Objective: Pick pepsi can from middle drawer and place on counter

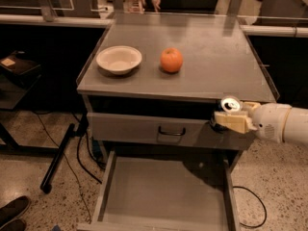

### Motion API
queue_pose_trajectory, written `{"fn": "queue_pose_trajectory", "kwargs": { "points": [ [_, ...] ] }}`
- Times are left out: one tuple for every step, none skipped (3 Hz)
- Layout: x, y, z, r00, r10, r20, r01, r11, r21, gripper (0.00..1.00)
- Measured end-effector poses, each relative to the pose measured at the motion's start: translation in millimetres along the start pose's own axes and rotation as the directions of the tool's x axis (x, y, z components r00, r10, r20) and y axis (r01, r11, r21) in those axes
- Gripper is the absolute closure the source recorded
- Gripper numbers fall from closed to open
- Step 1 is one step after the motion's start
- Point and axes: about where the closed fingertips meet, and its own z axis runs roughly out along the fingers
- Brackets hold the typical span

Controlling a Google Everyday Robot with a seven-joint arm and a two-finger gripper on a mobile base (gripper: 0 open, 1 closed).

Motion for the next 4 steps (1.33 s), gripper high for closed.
{"fn": "queue_pose_trajectory", "kwargs": {
  "points": [
    [8.8, 7.2, 4.5, 1.0, 0.013, -0.001, -0.013, 0.9998, -0.017, 1.0],
    [20.5, 18.4, -8.9, 0.998, 0.067, -0.013, -0.067, 0.9975, -0.021, 1.0],
    [9.1, 20.4, -30.1, 0.998, 0.061, 0.009, -0.061, 0.9981, 0.009, 1.0],
    [-18.7, 11.8, -45.4, 0.999, 0.018, 0.038, -0.02, 0.9985, 0.052, 1.0]
  ]
}}
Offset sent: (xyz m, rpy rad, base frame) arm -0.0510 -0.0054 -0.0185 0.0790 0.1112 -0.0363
